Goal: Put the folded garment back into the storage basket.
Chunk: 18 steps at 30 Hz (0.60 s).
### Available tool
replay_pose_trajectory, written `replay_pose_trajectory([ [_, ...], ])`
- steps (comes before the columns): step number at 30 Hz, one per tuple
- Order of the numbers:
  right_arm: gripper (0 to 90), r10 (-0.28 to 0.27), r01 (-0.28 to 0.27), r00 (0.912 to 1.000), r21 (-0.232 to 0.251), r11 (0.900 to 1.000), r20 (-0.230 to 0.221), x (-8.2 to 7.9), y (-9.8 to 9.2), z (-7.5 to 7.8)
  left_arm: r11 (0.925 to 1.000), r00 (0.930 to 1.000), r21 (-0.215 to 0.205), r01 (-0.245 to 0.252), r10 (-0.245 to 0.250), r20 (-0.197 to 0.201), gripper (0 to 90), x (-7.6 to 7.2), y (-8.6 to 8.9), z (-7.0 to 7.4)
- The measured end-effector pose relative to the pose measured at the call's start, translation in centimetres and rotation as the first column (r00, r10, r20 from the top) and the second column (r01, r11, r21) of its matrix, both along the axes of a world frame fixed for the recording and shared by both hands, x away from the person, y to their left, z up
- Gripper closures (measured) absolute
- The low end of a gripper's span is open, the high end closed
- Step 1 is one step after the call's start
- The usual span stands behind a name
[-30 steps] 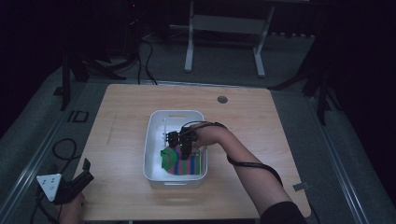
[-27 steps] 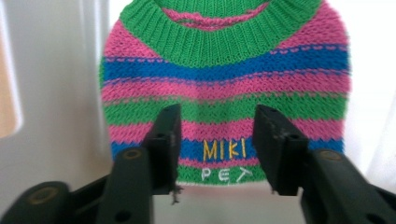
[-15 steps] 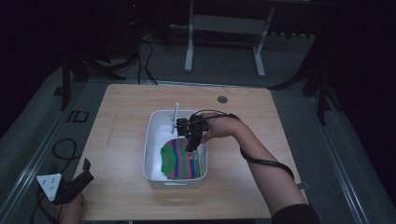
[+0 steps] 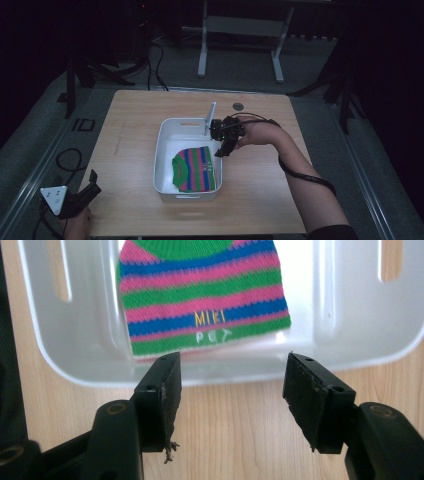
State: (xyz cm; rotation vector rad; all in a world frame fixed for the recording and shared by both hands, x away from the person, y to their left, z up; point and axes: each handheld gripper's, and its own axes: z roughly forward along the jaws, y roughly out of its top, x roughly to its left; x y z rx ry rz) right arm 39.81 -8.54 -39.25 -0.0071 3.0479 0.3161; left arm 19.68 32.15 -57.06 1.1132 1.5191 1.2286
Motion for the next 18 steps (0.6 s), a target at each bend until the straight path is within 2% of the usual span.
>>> replay_pose_trajectory([
  [11, 37.3, -0.090, 0.090, 0.9960, 0.045, 0.995, 0.002, 0.5, -5.2, -0.5, 1.0000, 1.0000, -0.002, -0.001, 0.001, -0.003, 0.4, 0.0, 0.1, 0.0],
  [18, 26.4, -0.183, 0.180, 0.9829, 0.112, 0.977, 0.019, 0.5, -8.3, -1.8, 1.0000, 1.0000, -0.003, -0.001, 0.001, -0.005, 0.4, 0.0, 0.1, 0.0],
])
